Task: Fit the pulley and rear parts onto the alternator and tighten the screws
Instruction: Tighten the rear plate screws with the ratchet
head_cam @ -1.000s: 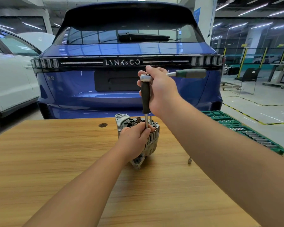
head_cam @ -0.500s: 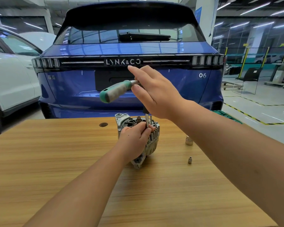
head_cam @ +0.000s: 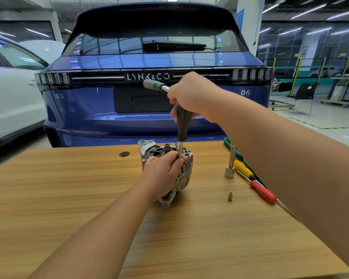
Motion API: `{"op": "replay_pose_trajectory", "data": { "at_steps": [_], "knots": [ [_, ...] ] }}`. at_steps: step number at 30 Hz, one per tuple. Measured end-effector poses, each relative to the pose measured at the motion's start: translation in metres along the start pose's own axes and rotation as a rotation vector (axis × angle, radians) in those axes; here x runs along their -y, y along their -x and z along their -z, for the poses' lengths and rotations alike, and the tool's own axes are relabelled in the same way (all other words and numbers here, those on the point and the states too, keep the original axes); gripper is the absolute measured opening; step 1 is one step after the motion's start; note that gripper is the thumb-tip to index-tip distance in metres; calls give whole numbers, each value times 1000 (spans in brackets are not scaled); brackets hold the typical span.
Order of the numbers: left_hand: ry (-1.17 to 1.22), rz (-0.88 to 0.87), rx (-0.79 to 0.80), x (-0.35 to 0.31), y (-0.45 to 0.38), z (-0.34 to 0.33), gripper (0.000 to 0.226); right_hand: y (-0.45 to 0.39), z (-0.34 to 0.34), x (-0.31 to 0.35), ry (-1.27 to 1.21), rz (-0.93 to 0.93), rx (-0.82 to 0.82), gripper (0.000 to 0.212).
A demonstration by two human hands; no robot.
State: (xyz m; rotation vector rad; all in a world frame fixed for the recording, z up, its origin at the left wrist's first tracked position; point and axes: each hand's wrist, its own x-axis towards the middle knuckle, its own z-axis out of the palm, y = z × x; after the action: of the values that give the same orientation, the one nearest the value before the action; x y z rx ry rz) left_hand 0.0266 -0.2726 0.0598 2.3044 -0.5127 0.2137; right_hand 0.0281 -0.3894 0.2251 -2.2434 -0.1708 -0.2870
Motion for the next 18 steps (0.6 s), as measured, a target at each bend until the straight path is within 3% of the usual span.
{"op": "replay_pose_trajectory", "data": {
  "at_steps": [3, 9, 13, 15, 17, 18],
  "knots": [
    [6, -1, 12, -1, 1, 1, 28, 3, 1, -3, -347, -180, 57, 16],
    [13, 36, 26, 1, 3, 2, 23, 1, -19, -19, -954, -223, 190, 12],
    [31, 46, 0, 4, -1, 0, 24, 3, -46, -26, -1222, -82, 17, 16],
    [26, 48, 3, 5, -2, -1, 24, 4, -52, -32, -1062, 117, -194, 17],
    [15, 43, 4, 4, -2, -1, 24, 6, -55, -38, -672, 354, -407, 9],
    [12, 36, -1, 4, -1, -1, 24, 7, -55, -41, -452, 472, -486, 16]
  ]
}}
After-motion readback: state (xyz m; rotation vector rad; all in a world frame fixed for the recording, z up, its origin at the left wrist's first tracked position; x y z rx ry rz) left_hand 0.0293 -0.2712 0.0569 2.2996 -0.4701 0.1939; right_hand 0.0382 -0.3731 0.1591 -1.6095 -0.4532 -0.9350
